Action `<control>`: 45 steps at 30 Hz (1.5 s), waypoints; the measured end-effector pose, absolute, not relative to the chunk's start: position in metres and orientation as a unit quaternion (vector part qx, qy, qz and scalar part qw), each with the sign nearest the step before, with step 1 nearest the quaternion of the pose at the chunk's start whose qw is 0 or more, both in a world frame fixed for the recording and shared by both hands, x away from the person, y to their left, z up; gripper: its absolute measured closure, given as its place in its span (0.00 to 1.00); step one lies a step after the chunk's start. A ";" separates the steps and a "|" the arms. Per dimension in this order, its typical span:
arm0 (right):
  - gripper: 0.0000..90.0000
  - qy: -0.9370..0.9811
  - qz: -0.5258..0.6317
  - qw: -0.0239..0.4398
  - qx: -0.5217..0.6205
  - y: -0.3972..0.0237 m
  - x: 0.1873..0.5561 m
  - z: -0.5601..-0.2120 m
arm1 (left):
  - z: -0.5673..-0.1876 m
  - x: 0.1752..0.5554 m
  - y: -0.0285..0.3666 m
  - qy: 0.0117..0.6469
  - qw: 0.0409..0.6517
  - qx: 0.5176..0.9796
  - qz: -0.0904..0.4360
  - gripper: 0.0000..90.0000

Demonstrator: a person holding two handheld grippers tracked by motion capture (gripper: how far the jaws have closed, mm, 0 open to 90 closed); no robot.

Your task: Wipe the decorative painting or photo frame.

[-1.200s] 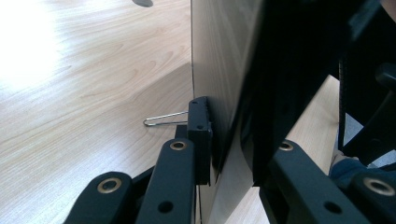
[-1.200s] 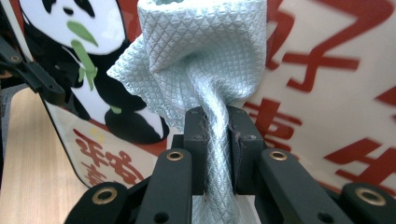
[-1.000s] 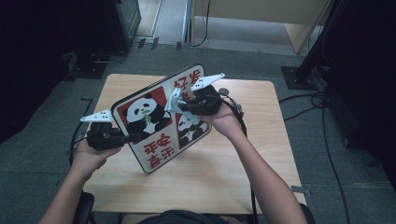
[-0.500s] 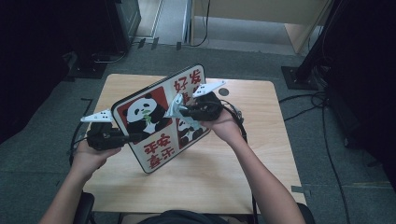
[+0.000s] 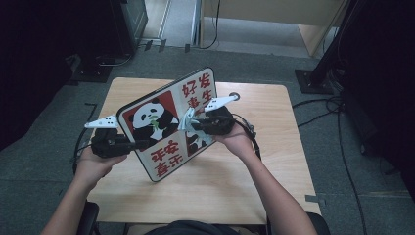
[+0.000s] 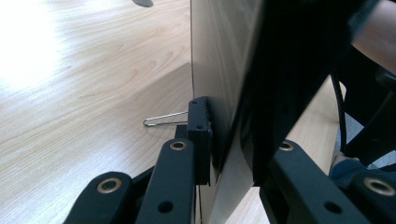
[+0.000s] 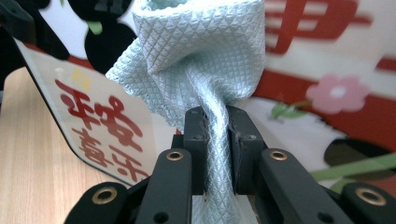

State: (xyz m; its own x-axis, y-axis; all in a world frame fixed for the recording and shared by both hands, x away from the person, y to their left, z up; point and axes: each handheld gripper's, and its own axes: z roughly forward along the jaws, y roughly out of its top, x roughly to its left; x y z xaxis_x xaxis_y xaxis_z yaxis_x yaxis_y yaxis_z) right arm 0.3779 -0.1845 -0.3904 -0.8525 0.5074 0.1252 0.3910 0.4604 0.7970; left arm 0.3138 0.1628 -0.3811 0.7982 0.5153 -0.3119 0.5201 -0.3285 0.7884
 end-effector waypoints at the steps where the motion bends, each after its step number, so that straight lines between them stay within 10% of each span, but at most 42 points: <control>1: 0.89 0.853 0.447 0.063 0.264 -0.185 0.378 -0.392 | -0.381 0.314 0.163 0.318 0.485 0.815 -0.002 0.88; 45: 0.89 0.855 0.420 0.034 0.302 -0.199 0.357 -0.483 | -0.382 0.313 0.161 0.316 0.486 0.815 0.001 0.88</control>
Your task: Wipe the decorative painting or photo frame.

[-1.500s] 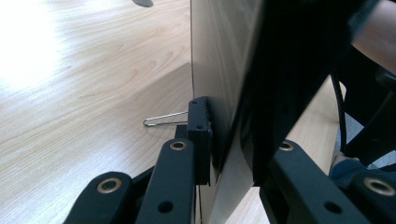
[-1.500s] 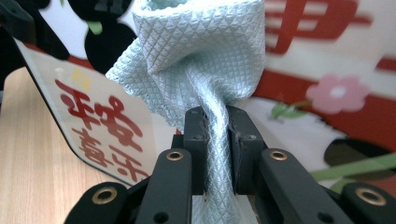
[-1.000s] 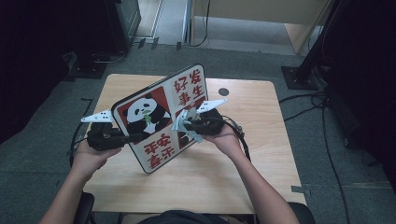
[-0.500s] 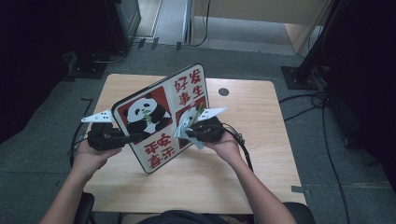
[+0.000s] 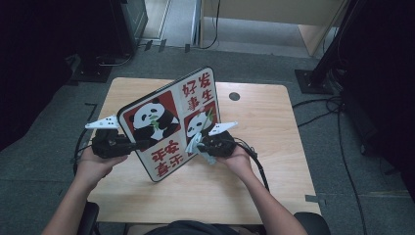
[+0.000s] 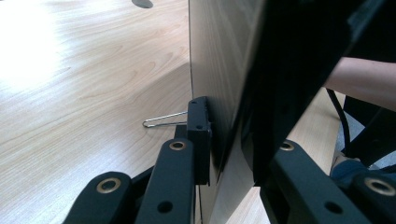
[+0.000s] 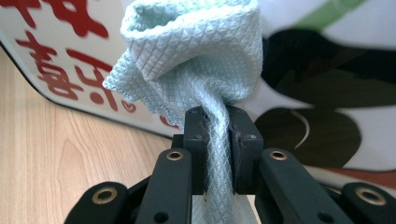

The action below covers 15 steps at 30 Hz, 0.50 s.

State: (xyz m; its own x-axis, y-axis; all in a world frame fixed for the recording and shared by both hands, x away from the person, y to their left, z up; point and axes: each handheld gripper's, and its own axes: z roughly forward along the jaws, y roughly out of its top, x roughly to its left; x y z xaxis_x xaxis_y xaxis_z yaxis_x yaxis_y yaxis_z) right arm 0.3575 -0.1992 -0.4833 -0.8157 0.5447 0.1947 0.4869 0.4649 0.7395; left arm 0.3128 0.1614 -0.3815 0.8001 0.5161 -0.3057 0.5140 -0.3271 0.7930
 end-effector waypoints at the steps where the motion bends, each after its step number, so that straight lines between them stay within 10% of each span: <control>1: 0.89 0.856 0.419 0.032 0.302 -0.199 0.357 -0.485 | -0.382 0.313 0.161 0.317 0.486 0.814 0.001 0.88; 15: 0.89 0.862 0.403 0.025 0.306 -0.202 0.355 -0.500 | -0.381 0.312 0.161 0.318 0.487 0.814 -0.001 0.88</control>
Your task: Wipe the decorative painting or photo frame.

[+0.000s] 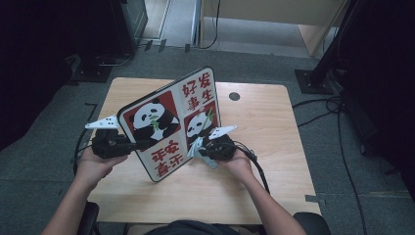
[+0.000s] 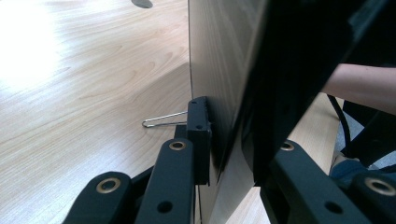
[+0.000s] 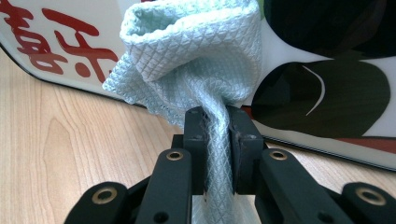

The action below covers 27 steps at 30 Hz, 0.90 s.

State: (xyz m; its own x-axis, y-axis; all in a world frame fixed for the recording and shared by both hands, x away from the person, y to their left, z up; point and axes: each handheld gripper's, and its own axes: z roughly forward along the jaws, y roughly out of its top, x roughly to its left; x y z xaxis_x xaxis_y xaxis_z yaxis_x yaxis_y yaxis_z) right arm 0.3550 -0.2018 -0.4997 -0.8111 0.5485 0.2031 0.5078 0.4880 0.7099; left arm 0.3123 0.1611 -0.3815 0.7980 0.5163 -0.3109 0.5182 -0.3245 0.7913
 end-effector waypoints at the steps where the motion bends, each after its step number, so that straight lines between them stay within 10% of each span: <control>1: 0.89 0.862 0.403 0.023 0.307 -0.202 0.355 -0.500 | -0.381 0.312 0.161 0.318 0.487 0.814 -0.001 0.88; 27: 0.89 0.858 0.425 0.003 0.288 -0.198 0.359 -0.440 | -0.381 0.313 0.161 0.324 0.486 0.812 0.003 0.88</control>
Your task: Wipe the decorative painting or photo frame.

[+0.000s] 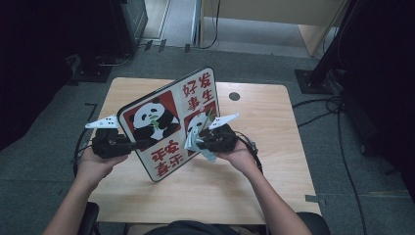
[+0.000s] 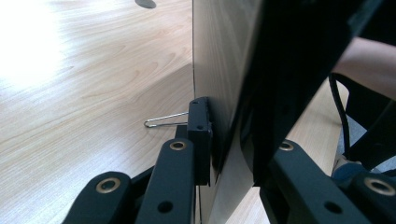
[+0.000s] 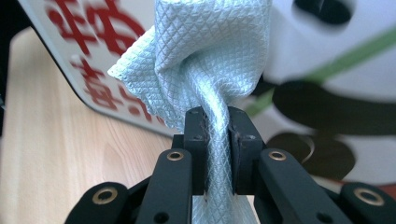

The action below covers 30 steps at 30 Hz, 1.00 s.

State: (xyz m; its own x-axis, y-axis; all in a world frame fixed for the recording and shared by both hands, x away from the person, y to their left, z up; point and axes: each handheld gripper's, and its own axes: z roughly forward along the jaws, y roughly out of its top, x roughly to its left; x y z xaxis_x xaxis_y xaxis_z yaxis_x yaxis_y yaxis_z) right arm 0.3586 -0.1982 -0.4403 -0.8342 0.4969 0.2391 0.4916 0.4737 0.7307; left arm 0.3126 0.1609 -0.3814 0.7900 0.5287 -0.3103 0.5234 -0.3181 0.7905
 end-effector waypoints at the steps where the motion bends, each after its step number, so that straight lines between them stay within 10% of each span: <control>1: 0.89 0.859 0.425 0.005 0.286 -0.197 0.359 -0.434 | -0.381 0.313 0.161 0.324 0.486 0.812 0.003 0.88; 30: 0.89 0.857 0.459 0.060 0.225 -0.145 0.390 -0.280 | -0.381 0.313 0.161 0.325 0.486 0.811 0.001 0.88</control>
State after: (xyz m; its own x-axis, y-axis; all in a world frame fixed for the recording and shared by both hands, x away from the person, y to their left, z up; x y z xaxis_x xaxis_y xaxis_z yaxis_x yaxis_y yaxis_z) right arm 0.3897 -0.1447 -0.2801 -0.8914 0.4412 0.1038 0.3307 0.4767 0.8145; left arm 0.3126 0.1609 -0.3814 0.7889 0.5278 -0.3147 0.5266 -0.3168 0.7889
